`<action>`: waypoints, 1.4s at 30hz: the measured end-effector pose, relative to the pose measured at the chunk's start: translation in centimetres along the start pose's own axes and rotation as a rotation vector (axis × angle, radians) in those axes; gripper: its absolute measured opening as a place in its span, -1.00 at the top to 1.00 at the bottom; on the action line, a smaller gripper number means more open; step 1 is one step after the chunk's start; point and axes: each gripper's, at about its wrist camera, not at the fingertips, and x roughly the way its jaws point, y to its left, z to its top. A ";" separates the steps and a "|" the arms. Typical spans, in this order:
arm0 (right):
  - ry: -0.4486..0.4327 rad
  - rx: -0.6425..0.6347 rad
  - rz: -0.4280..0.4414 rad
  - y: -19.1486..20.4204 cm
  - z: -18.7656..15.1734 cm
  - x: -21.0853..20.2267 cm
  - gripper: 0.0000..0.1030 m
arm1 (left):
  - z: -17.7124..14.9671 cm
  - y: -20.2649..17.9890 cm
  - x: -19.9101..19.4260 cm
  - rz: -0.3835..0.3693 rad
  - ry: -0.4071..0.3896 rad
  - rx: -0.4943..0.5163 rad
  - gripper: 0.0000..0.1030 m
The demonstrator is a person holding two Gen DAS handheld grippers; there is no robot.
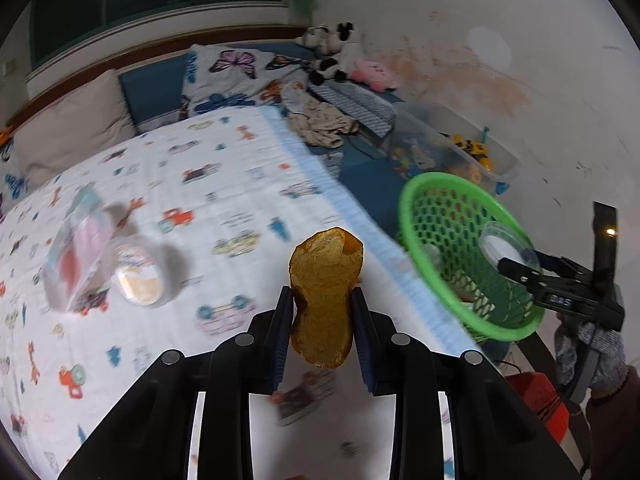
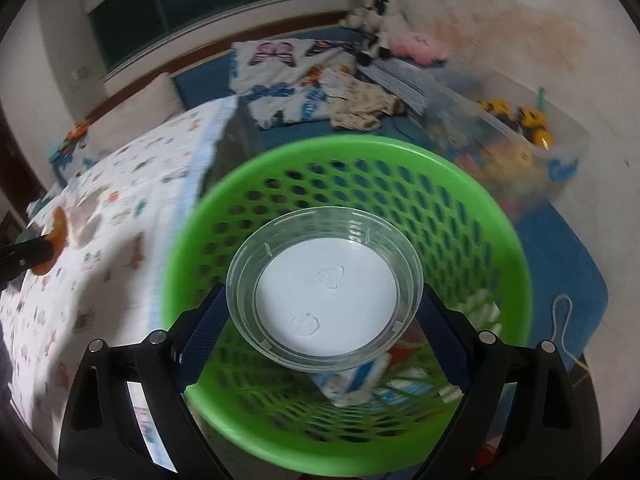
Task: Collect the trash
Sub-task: 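Drop the clear lid into the basket with right tool while left drops the bread, then move both open tools back toward the dessert cup and plastic bag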
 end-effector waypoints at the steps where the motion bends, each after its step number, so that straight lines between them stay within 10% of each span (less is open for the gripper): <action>1: 0.003 0.013 -0.005 -0.6 -0.1 0.1 -0.77 | 0.3 -0.6 0.2 -0.005 0.000 0.010 0.45; 26: -0.090 0.079 -0.013 -4.4 -2.6 -5.0 -0.79 | 2.1 -12.6 7.8 -0.123 0.128 0.131 0.43; 33: -0.100 0.076 0.004 -3.8 -2.8 -5.5 -0.79 | 1.8 -12.9 8.1 -0.121 0.121 0.129 -0.16; 42: -0.097 0.022 0.036 -1.2 -2.3 -5.8 -0.79 | 1.8 -9.9 5.5 -0.085 0.081 0.101 -0.17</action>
